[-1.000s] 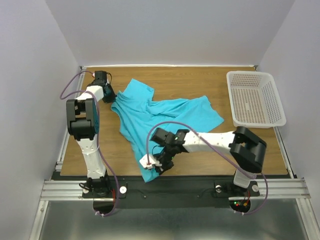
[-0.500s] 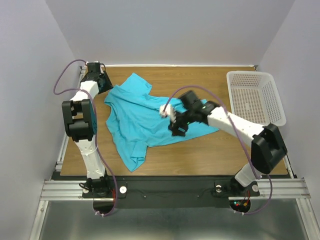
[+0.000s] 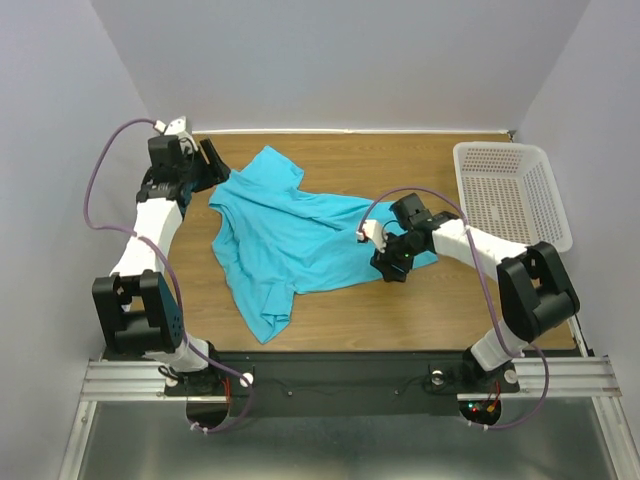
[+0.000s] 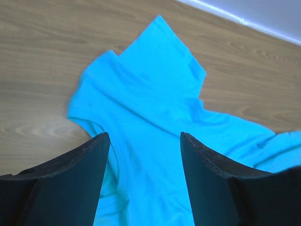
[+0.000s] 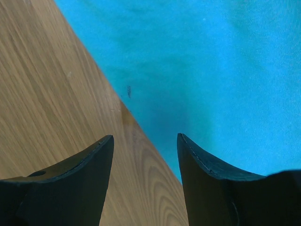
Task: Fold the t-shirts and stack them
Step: Flatten the tshirt out
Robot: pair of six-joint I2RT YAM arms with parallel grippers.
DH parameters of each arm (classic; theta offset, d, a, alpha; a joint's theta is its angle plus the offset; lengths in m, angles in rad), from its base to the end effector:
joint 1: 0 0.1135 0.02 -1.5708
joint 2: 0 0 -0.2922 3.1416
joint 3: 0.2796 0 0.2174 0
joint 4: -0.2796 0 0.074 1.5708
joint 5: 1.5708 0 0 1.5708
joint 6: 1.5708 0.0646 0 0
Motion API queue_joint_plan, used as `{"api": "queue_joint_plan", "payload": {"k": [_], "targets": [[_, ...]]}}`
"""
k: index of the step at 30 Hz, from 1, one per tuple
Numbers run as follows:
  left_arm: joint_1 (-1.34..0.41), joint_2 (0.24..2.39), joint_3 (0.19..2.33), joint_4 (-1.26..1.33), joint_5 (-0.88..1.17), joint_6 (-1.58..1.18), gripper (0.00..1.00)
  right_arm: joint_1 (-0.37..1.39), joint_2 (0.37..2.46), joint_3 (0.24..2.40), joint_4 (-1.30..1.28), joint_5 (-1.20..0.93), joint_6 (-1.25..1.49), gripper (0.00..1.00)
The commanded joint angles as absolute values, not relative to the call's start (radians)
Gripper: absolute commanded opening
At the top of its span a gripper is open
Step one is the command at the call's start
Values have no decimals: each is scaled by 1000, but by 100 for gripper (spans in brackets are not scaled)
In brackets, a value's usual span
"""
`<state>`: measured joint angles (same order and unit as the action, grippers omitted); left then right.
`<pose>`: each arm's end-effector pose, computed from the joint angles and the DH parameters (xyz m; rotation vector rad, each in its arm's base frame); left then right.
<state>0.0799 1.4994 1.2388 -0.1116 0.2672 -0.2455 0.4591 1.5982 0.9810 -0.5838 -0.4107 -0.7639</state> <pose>0.3438 0.0104 0.3595 -0.1384 1.9420 -0.3692 0.2407 0.1478 0.2094 -1.6228 2.1328 0.4753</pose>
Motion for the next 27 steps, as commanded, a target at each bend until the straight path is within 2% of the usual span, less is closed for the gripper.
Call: {"api": "queue_joint_plan", "payload": {"k": [1,7,11,16,17,19,24,27], "targets": [[77,1401,1129,-97,366,-258,73,457,1577,977,-574,-365,-804,62],[75,1292,1025,-66,405,-308,73,459,1611,943,-578,-322,-819,60],[77,1243,983,-48,410,-328,73,457,1641,946,-575,-301,-819,54],[77,1189,948,-46,397,-337,73,457,1629,928,-581,-285,-813,23],[77,1183,946,-46,399,-337,74,459,1618,907,-587,-285,-813,11],[78,1164,933,-46,400,-341,74,459,1591,888,-613,-296,-828,1],[77,1138,908,-34,417,-350,74,460,1476,939,-994,-464,-987,0],[78,1137,900,-31,425,-353,74,475,1444,956,-1132,-541,-1046,0]]}}
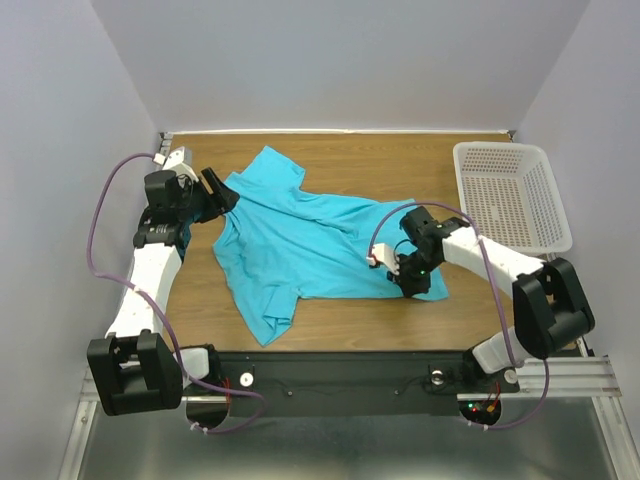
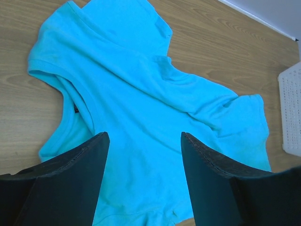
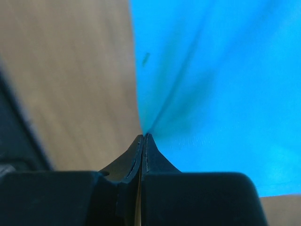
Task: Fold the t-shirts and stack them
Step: Flatten the tshirt out
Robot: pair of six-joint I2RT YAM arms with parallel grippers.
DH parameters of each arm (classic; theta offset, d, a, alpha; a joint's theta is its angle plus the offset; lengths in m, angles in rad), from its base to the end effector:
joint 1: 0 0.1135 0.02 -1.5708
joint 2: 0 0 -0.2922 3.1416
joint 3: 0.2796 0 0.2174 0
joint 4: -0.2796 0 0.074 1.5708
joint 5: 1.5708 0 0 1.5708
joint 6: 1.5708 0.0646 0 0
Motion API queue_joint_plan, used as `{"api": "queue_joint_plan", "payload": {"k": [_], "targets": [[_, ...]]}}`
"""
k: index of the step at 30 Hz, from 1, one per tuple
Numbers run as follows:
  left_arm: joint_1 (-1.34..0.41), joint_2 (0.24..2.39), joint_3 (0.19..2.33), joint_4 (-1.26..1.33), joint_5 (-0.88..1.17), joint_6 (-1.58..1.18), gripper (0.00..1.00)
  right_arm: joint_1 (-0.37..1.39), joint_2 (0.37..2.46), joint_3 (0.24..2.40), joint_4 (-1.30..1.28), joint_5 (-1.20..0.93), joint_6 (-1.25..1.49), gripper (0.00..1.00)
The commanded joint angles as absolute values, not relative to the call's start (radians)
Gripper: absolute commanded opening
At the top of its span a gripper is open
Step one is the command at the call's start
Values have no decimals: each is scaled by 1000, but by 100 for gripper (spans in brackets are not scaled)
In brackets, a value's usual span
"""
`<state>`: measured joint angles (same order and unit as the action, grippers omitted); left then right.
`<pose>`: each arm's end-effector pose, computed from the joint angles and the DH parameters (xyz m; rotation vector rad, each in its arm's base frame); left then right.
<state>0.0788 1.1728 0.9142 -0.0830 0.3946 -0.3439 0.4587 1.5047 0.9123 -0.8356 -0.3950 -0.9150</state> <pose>0.2512 -0.0051 0.3427 -0.1368 1.9190 -0.5552 0.1921 0.1226 0.2059 -1.8520 2.1936 0.5131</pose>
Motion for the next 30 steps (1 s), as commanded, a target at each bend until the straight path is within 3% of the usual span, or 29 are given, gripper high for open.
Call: {"api": "queue_joint_plan", "payload": {"k": [1,3,6,9,11,12,16,18,23,30], "targets": [[77,1138,896,-28,426,-351,74,489,1437,948,-1156,-549,-1058,1],[78,1140,888,-20,431,-354,74,509,1422,936,-1173,-558,-1051,5],[77,1152,877,-15,439,-353,74,509,1417,966,-1219,-604,-1071,36],[77,1160,879,-17,436,-342,74,506,1399,1092,-1200,-600,-1017,45],[77,1160,884,-21,417,-336,74,468,1393,1155,-1022,-484,-844,52],[78,1161,885,-21,413,-333,74,445,1403,1202,-953,-439,-797,60],[78,1180,887,-28,408,-331,74,243,1628,1420,-755,-365,-605,59],[77,1184,877,-40,400,-339,74,203,1802,1553,-739,-335,-571,54],[78,1195,819,-37,440,-423,73,190,2034,1741,-712,-293,-540,46],[71,1238,700,-6,515,-529,70,202,2178,1839,-710,-409,-466,48]]}}
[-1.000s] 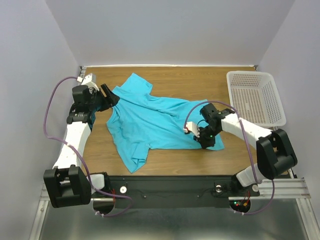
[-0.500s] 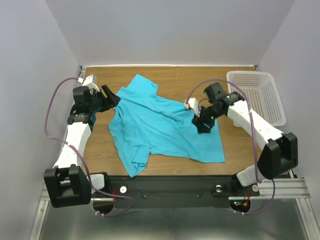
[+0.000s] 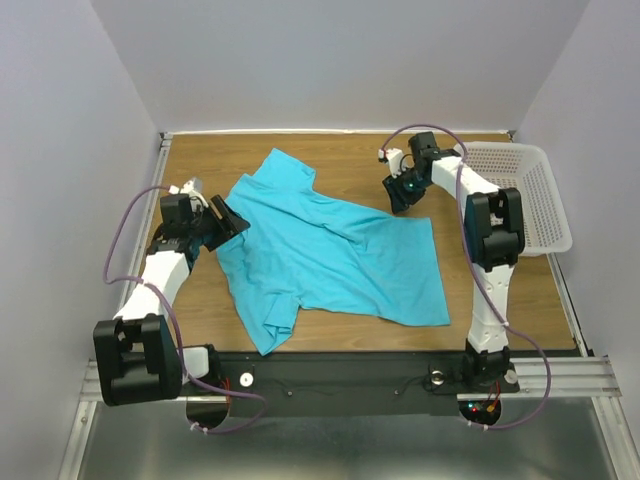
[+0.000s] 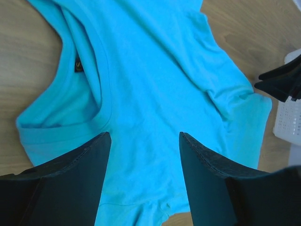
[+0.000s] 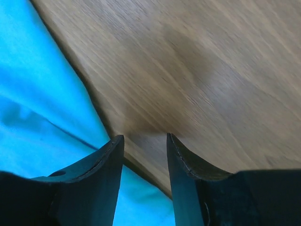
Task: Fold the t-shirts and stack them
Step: Flatten the tshirt out
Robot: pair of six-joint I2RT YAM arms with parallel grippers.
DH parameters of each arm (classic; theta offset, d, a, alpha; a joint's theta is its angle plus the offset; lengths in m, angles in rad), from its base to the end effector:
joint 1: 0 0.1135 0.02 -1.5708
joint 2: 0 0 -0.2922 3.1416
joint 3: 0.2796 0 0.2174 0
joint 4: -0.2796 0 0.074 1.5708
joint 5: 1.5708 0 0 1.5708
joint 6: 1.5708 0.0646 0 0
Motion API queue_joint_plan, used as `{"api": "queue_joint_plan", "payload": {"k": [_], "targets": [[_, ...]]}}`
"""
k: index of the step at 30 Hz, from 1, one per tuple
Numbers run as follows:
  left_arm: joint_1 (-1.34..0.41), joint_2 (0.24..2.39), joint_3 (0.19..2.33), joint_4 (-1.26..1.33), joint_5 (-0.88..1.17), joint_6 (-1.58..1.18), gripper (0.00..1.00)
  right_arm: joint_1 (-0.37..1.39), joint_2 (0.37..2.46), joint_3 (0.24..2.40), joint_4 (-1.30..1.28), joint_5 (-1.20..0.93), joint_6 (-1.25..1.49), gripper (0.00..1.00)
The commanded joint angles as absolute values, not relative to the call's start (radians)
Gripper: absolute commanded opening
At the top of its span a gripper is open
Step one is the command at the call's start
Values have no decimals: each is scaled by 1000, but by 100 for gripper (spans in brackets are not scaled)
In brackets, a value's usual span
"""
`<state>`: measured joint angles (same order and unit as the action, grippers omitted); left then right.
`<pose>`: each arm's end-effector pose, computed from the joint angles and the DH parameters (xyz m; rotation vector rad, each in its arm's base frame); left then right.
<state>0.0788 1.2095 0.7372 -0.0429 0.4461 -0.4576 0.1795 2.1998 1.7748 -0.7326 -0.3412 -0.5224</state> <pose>0.2466 -0.0085 0.2800 -0.2869 2.0851 -0.6938 0.4499 0.1036 0.1948 -1.0035 2.4621 0.3560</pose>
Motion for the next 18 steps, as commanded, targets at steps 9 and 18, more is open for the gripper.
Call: {"api": "queue_joint_plan", "payload": {"k": [9,18], "targets": [[46,1367,627,29,535,-575,69,241,2203,1770,-701,-476,-431,51],[35,1393,609,38,503,-561,69,267,2206,1761,-696,-502,-425,45]]}}
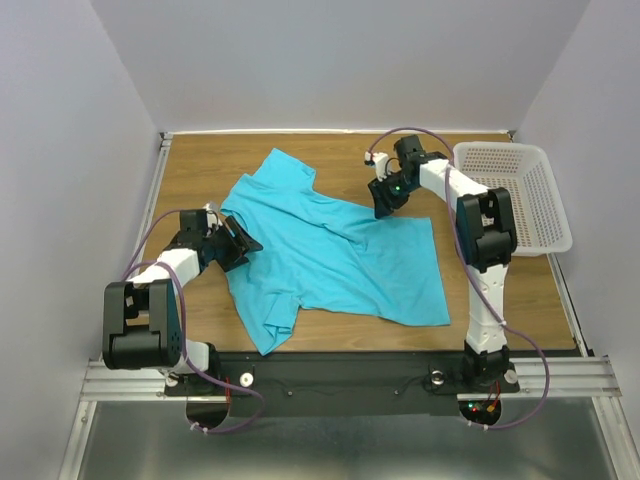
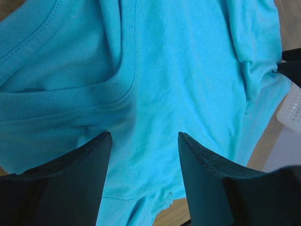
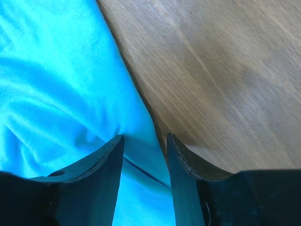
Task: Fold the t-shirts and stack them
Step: Flatten the tshirt out
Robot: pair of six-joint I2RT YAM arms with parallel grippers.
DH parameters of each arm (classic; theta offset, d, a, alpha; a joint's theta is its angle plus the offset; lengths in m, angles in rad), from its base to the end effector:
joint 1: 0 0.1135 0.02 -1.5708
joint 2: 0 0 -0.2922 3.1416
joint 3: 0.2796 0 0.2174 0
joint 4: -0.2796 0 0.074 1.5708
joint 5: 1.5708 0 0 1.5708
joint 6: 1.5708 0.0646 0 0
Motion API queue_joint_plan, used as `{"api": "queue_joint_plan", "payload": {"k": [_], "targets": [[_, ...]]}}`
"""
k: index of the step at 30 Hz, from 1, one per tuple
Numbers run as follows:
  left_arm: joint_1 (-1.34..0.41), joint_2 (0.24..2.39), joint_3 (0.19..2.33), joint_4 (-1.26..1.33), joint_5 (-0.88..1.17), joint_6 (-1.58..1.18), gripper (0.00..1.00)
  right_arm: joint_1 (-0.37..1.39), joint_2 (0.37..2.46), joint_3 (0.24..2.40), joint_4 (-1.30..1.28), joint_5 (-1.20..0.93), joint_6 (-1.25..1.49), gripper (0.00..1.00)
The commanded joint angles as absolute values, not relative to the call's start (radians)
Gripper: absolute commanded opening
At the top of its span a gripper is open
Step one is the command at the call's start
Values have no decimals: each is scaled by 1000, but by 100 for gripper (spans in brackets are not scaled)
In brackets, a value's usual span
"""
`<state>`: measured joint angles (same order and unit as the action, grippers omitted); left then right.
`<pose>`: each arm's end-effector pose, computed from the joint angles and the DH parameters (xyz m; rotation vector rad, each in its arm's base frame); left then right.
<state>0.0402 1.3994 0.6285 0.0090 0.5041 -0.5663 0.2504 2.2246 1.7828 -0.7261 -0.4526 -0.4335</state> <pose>0.2574 -0.0209 0.2087 -0.4552 2.3235 -0.8472 0.4426 0.1424 0.1888 -1.0055 2.4536 0.5578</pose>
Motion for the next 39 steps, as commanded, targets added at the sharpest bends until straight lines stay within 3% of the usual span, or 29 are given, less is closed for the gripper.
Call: {"api": "queue_joint_plan", "payload": {"k": [1,4,5,7,12,18,23,27,31,34,39], "targets": [[37,1391,606,40,500,-560,69,273,2203,1756,-698,-503,-425,42],[35,1391,600,43,499,-555,69,282,2203,1750,-698,-509,-426,22],[37,1390,598,43,497,-555,69,285,2198,1750,-698,-500,-428,10],[37,1384,597,41,494,-555,69,287,2188,1756,-696,-486,-437,2],[35,1362,598,35,480,-546,69,325,2047,1743,-635,-338,-486,1],[35,1362,611,21,463,-532,69,509,1818,1448,-411,-122,-571,0],[35,1351,607,17,465,-526,69,678,1697,1238,-400,-93,-578,1],[35,1351,617,9,460,-519,69,745,1634,1112,-460,-179,-566,34],[37,1347,621,2,457,-506,69,744,1542,1111,-538,-224,-584,46],[37,1338,623,2,454,-502,69,713,1500,1159,-540,-157,-583,64],[35,1339,626,2,453,-503,69,444,1638,1351,-526,-245,-364,67]]}}
